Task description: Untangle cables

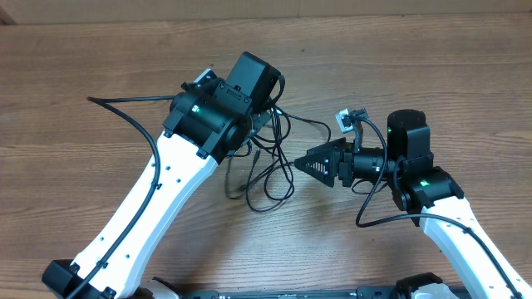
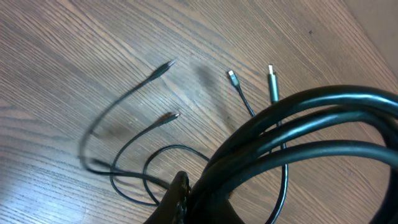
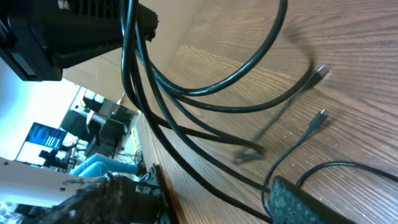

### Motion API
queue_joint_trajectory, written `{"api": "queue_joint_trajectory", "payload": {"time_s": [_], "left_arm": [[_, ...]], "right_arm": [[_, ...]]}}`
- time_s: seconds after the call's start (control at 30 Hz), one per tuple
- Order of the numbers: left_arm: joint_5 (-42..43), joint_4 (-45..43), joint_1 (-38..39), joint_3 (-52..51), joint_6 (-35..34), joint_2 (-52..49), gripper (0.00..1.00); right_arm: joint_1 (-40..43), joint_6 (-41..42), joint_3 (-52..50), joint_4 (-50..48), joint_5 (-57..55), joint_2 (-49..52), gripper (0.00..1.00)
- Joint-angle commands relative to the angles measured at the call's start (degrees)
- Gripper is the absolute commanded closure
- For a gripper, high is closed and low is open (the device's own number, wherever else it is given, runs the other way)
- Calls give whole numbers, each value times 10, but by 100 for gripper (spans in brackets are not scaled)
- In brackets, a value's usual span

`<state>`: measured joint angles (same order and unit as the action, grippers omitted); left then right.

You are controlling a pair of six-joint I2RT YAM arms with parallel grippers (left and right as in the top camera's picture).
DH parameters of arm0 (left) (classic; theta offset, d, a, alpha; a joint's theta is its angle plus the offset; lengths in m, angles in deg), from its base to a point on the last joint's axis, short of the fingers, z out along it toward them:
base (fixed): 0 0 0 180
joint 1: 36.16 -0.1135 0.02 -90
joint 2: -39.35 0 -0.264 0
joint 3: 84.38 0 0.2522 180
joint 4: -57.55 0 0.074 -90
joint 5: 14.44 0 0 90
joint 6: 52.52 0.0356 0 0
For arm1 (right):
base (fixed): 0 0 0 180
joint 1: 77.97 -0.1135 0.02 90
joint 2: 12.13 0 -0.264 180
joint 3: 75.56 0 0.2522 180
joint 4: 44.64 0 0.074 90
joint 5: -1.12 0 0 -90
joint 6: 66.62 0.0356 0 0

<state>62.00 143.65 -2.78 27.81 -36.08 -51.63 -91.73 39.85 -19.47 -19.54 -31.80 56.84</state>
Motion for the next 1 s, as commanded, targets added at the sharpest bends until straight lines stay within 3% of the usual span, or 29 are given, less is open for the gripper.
{"api": "queue_joint_trajectory", "payload": {"time_s": [0.0, 0.33, 0.5, 0.7, 0.8, 0.97], "left_arm": [[-20, -1, 0, 11, 7, 3, 96], [-67, 0, 0, 11, 133, 3, 96], [-258, 16, 0, 32, 248, 8, 96], [-395, 75, 0, 186, 426, 10, 96], [-435, 87, 0, 242, 463, 10, 96], [-525, 119, 0, 267, 468, 11, 96]], "right_arm": [[-1, 0, 5, -3, -5, 0, 20], [-1, 0, 5, -2, -5, 0, 12], [-1, 0, 5, 2, -5, 0, 12], [0, 0, 5, 1, -40, -1, 11], [-1, 0, 5, 4, -41, 0, 11], [0, -1, 5, 25, -41, -1, 11]]}}
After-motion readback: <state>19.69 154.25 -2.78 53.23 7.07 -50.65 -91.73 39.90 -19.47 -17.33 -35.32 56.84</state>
